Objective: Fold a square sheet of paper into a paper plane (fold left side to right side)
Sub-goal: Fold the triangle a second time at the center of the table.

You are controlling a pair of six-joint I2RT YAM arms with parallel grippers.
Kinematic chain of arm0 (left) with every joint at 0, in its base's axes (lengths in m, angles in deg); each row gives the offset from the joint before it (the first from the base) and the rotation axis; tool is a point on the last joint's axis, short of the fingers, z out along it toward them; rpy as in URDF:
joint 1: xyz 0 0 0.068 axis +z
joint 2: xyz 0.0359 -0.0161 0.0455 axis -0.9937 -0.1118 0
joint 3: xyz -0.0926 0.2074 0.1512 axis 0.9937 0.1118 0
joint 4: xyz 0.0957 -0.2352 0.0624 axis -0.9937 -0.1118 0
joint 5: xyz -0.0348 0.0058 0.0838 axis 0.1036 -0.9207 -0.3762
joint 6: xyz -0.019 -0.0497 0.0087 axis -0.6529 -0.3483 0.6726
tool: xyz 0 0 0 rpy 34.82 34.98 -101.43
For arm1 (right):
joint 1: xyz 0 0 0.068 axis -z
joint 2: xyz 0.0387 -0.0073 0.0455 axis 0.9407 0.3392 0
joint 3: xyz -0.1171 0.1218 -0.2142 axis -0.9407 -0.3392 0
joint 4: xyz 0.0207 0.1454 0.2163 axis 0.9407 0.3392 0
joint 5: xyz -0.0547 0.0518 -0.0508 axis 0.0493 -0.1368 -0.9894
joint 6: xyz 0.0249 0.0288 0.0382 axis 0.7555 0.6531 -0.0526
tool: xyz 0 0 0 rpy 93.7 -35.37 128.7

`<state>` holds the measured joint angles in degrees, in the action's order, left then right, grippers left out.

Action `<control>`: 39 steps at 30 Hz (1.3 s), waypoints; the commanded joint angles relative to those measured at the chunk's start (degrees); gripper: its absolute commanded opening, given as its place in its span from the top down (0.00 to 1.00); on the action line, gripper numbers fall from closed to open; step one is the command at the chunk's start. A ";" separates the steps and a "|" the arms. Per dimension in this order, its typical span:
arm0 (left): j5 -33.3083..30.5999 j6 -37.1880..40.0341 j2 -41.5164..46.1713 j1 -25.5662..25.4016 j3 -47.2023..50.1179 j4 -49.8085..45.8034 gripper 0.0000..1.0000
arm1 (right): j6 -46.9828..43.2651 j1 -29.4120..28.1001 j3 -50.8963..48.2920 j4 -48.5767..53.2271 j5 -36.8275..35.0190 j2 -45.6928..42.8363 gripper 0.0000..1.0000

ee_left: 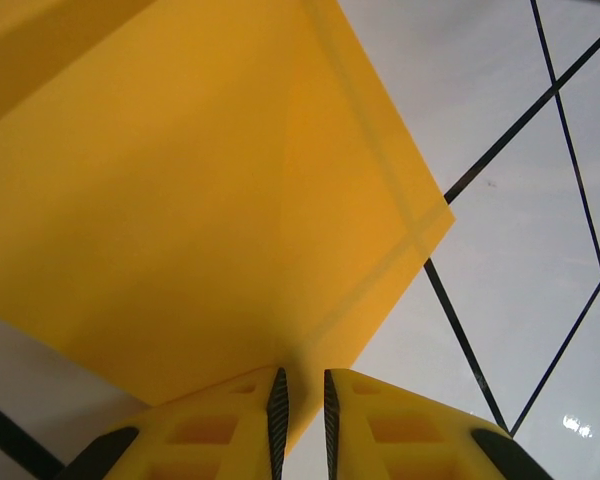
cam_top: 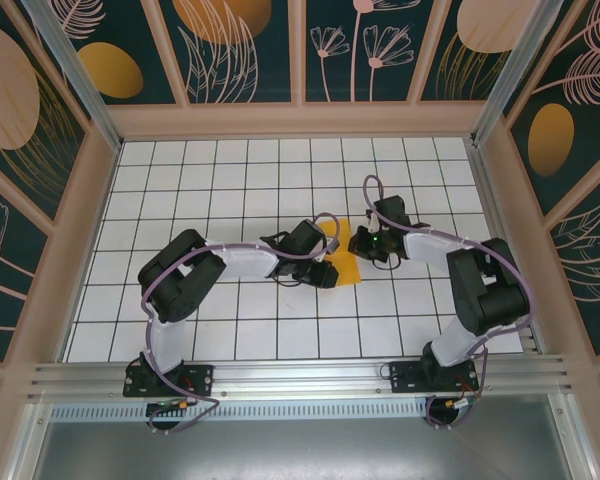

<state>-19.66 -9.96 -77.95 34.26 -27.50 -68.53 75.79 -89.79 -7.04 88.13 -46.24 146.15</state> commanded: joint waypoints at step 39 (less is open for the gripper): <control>-1.91 -1.57 2.21 -0.25 10.13 -1.45 0.80 | -3.92 1.58 2.96 0.60 -4.41 9.11 0.96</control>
<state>-20.31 -10.46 -75.39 34.24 -20.88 -60.20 74.04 -89.48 -5.18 87.78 -45.98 152.86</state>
